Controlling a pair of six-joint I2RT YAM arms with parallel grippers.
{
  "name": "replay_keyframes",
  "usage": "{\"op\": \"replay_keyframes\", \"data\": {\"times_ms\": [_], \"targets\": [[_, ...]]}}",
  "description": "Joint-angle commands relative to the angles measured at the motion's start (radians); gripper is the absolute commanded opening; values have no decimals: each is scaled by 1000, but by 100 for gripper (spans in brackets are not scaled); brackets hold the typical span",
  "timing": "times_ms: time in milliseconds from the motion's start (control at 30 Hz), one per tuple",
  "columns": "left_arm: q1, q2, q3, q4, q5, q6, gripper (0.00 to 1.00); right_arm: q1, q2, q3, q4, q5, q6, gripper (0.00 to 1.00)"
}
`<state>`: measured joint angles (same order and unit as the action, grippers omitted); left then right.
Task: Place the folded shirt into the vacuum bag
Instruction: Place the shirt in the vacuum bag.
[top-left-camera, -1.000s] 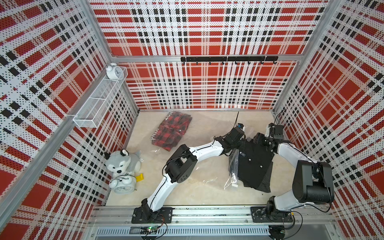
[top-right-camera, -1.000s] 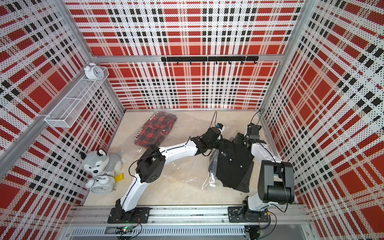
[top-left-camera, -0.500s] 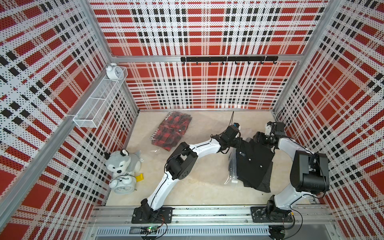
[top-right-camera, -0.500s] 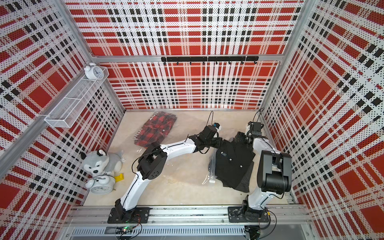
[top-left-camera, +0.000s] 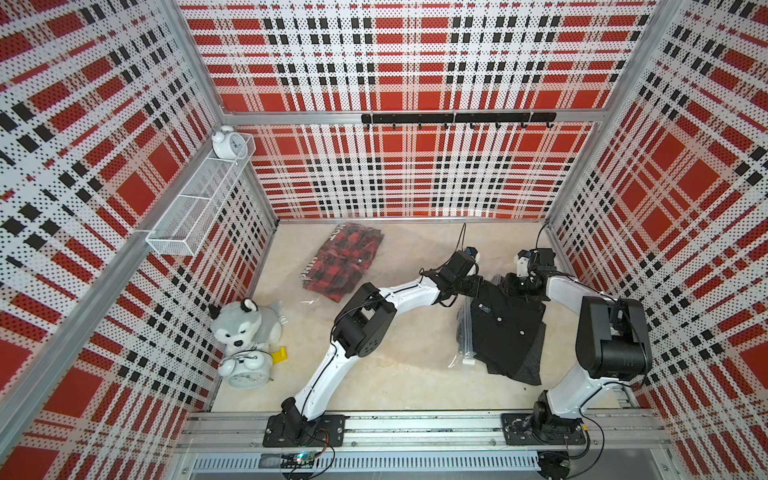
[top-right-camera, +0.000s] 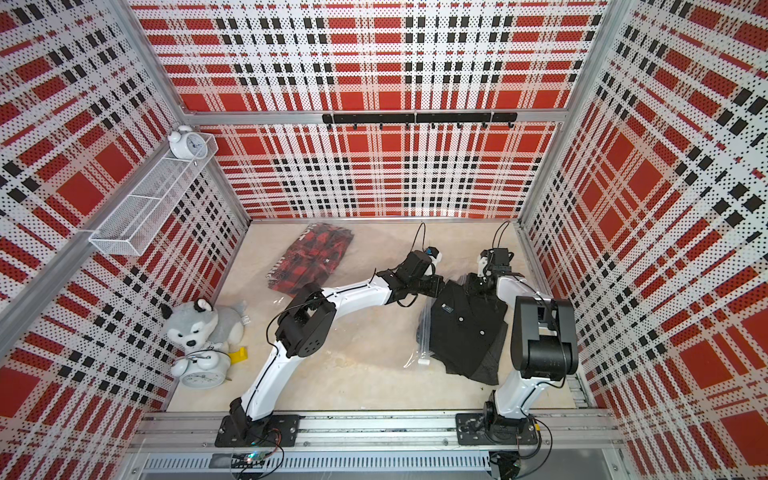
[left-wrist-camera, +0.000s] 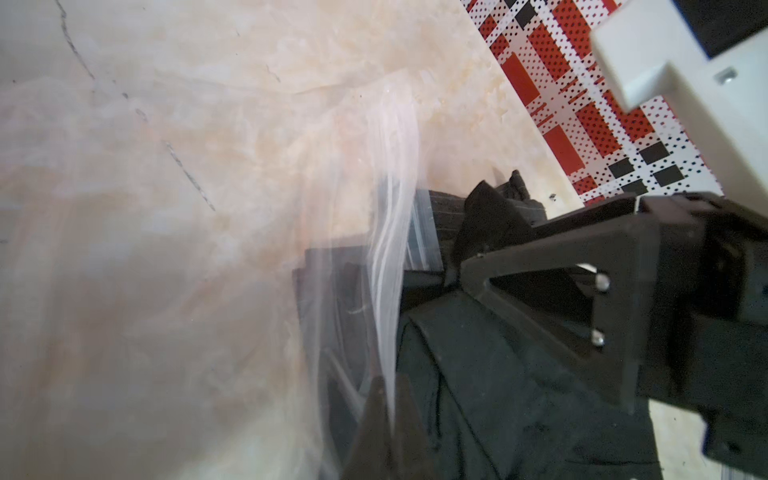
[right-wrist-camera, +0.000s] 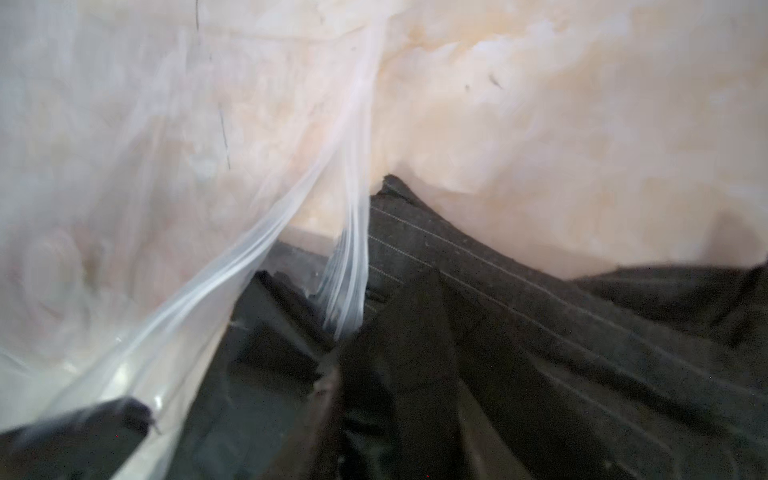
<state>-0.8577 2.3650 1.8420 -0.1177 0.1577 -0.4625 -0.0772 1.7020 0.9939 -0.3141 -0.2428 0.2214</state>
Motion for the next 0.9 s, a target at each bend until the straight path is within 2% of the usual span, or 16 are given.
{"op": "replay_keyframes", "data": {"times_ms": [0,100,167,500,667,867], "targets": [[-2,-19,4,21,5,15,1,16,-10,6,-14,32,0,18],[-10,-38,-5,23,1,16,1,33,-45,-3,1,39,-1,4],[-15,-51,-11,24,0,16,1,49,-72,-11,14,43,3,0],[-22,-86,-58,42,-10,3,0,119,-174,-82,112,44,39,0],[-32,-129,-96,60,-15,-3,0,119,-134,-69,112,119,73,0],[-55,-197,-169,118,-24,-12,0,119,-85,-50,145,125,112,0]]}}
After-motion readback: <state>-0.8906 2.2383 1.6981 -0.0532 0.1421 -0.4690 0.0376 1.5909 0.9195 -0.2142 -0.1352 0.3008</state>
